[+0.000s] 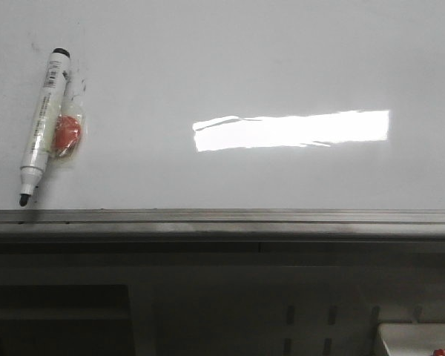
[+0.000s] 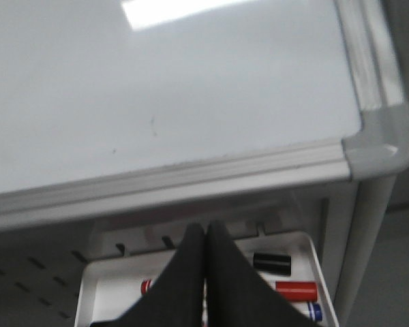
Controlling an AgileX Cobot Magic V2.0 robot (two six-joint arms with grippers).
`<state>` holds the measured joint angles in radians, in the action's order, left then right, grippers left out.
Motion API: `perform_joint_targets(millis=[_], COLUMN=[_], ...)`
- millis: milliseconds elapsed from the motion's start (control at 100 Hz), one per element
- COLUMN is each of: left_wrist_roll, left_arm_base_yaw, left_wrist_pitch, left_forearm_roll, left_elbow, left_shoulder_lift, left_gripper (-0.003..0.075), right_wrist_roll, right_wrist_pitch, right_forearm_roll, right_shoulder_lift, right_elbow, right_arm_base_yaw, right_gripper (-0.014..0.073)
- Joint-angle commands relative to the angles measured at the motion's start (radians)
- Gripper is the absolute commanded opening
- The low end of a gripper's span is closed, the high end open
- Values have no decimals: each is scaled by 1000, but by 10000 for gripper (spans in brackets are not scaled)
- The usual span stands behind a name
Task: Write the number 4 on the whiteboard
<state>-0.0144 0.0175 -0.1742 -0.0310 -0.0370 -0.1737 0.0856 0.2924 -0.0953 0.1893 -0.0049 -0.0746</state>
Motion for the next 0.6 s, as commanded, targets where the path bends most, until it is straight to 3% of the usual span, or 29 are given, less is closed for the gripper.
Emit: perform_joint_targets(millis=[0,290,360,480,530,590], left_wrist_roll=[-2,-2,-2,-2,-2,-2], left_arm_base_yaw=[-3,-3,-3,-3,-3,-8], left_wrist_pitch=[73,128,174,249,301,334], left_forearm_roll=[-51,-20,-4,73,107,121], left_elbow=[-86,-176,-176,-176,-172,-176], left_shoulder_lift=[-93,-290,-323,-375,-400,-430], left_gripper=[-20,1,105,396,464,480], right_wrist_roll=[-7,-7,-7,-7,-7,-7], right_wrist_pitch=[-69,-114,-135,-160,-160,-164], right_forearm_roll=[-7,-7,-7,-7,-7,-7], right_shoulder_lift=[95,328,352,368,368,369], right_elbow=[-78,-196,-196,-195,-195,-195], right_arm_base_yaw=[28,68,68,68,68,68], right_gripper=[-64,-64,-64,-64,-64,-64])
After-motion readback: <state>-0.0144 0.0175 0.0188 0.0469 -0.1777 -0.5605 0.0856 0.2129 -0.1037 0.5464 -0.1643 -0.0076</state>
